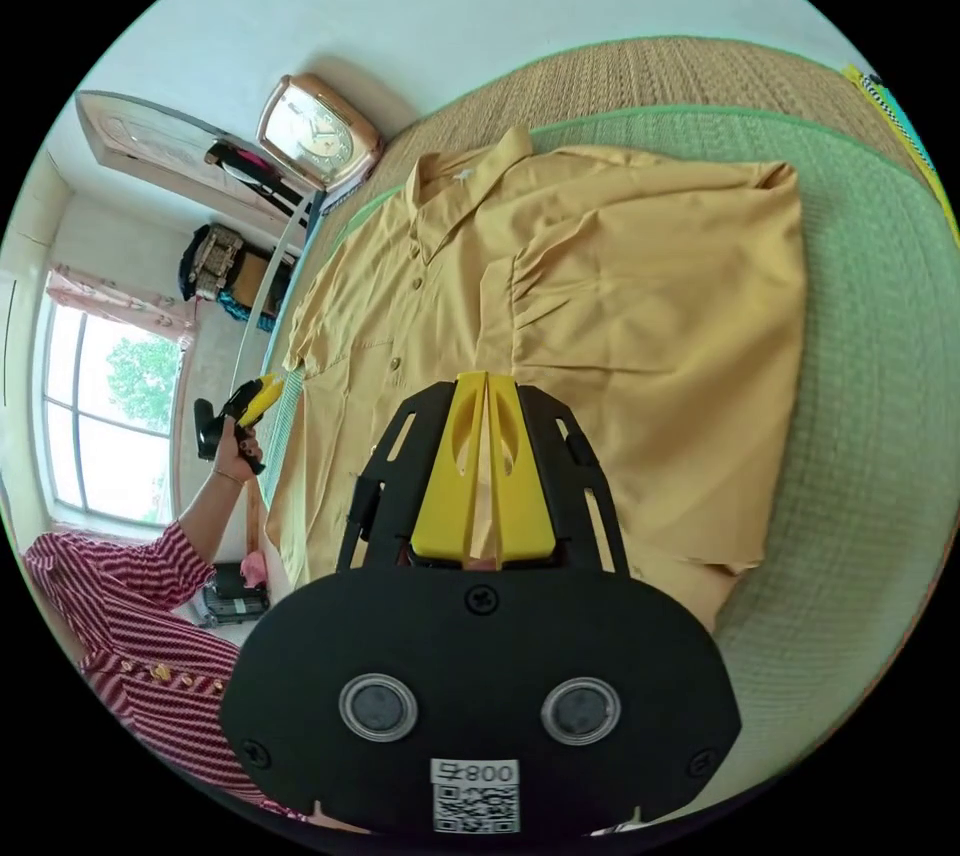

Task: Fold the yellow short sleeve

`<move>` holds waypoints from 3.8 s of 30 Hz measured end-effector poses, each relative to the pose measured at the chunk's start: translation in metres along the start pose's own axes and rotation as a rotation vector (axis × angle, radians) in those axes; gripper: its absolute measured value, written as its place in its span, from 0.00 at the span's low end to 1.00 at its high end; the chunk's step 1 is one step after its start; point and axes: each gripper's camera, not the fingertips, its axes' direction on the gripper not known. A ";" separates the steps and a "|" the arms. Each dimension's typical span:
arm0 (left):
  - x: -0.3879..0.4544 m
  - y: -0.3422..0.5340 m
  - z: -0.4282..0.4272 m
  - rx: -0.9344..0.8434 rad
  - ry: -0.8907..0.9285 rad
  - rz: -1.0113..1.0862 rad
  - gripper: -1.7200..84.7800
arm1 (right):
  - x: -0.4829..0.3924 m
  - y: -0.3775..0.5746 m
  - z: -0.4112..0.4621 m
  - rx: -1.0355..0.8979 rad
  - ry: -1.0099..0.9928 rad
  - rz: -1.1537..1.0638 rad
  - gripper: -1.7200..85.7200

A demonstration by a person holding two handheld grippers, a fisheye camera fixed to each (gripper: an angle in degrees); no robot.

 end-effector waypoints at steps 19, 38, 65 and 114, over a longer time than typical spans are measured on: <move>-0.051 -0.071 0.013 0.054 -0.071 -0.076 0.04 | -0.013 0.003 0.027 -0.048 0.049 0.031 0.02; 0.142 -0.035 0.161 -0.664 0.004 0.908 0.04 | -0.034 -0.005 0.017 -0.021 -0.098 -0.057 0.04; 0.145 -0.052 0.211 -0.612 0.017 0.738 0.05 | 0.022 -0.032 -0.006 0.019 -0.002 0.098 0.02; -0.156 0.095 0.235 -0.542 0.040 0.247 0.09 | 0.052 0.252 -0.320 0.127 -0.075 0.341 0.11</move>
